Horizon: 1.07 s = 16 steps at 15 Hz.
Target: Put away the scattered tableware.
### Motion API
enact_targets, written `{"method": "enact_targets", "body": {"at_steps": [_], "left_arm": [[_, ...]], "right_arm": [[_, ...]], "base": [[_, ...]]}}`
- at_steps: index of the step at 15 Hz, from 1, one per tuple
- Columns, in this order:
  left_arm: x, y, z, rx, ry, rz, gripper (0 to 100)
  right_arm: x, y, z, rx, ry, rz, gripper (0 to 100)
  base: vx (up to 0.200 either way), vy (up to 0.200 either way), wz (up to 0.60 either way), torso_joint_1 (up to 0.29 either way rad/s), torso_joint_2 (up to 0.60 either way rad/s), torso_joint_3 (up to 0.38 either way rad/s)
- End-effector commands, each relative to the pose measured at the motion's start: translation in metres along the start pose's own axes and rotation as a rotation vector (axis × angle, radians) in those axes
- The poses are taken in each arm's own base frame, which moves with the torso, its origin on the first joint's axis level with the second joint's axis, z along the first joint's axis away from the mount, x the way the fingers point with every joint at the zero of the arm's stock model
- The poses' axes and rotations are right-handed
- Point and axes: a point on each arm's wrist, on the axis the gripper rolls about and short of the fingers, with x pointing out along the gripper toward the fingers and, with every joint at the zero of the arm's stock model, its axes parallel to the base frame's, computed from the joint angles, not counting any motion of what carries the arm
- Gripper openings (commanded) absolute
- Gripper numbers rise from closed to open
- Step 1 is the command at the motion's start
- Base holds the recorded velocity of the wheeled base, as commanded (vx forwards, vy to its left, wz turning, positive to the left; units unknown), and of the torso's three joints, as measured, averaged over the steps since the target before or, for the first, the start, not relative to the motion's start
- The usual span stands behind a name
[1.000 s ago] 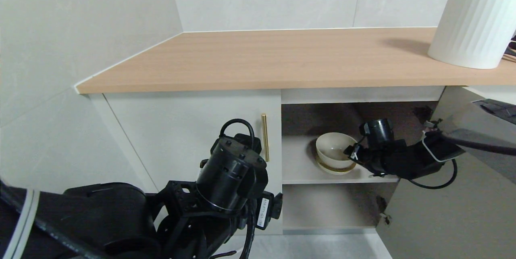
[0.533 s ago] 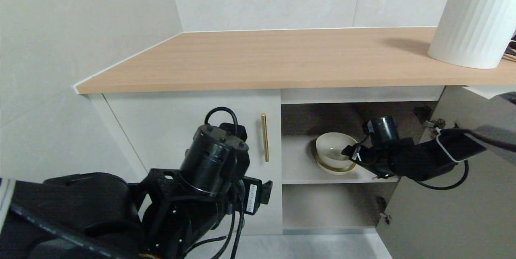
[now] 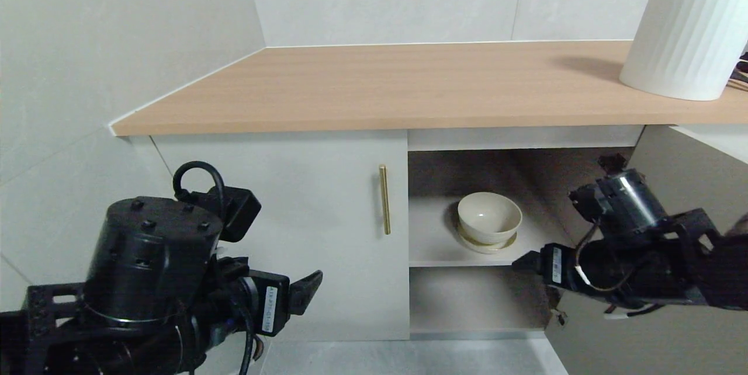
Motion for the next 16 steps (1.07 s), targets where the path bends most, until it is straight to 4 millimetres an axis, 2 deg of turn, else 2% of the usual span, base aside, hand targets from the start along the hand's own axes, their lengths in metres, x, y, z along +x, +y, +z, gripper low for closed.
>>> {"method": "enact_targets", "body": {"at_steps": [1,3,7,16], "left_arm": [[-0.007,0.007,-0.005,-0.011,-0.008,0.006,100],[-0.004,0.007,-0.007,-0.008,0.006,0.011,100],[0.002,0.005,-0.01,0.004,0.03,0.018,100],[0.006,0.003,-0.013,0.014,0.048,0.024,100]], "right_arm": [[-0.032,-0.013,-0.018,-0.042,-0.018,0.037,100],[-0.036,-0.013,-0.026,-0.076,-0.002,0.051,100],[-0.037,-0.008,-0.033,-0.109,0.014,0.068,100],[-0.038,-0.008,-0.034,-0.115,0.018,0.07,100]], "base": [[0.0,0.0,0.0,0.0,0.0,0.0],[0.0,0.0,0.0,0.0,0.0,0.0],[-0.2,0.0,0.0,0.005,0.0,0.001],[0.0,0.0,0.0,0.0,0.0,0.0]]}}
